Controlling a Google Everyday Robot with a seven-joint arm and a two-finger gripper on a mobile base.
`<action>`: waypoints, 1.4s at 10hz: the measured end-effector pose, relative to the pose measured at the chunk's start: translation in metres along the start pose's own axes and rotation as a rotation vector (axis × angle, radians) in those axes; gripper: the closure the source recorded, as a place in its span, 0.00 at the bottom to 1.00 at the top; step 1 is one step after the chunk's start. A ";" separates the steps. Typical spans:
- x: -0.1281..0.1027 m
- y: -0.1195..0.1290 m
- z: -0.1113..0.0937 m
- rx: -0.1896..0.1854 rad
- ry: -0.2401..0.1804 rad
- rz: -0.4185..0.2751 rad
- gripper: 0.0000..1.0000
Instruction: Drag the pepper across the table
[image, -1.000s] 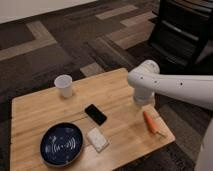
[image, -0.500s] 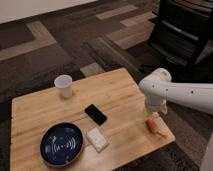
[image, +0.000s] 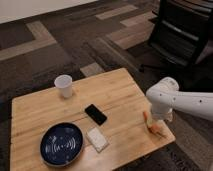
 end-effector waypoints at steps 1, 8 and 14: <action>0.004 -0.001 0.004 -0.006 -0.002 0.001 0.35; 0.079 -0.156 -0.095 0.311 0.090 0.215 0.35; -0.002 -0.017 -0.045 0.003 0.034 -0.083 0.35</action>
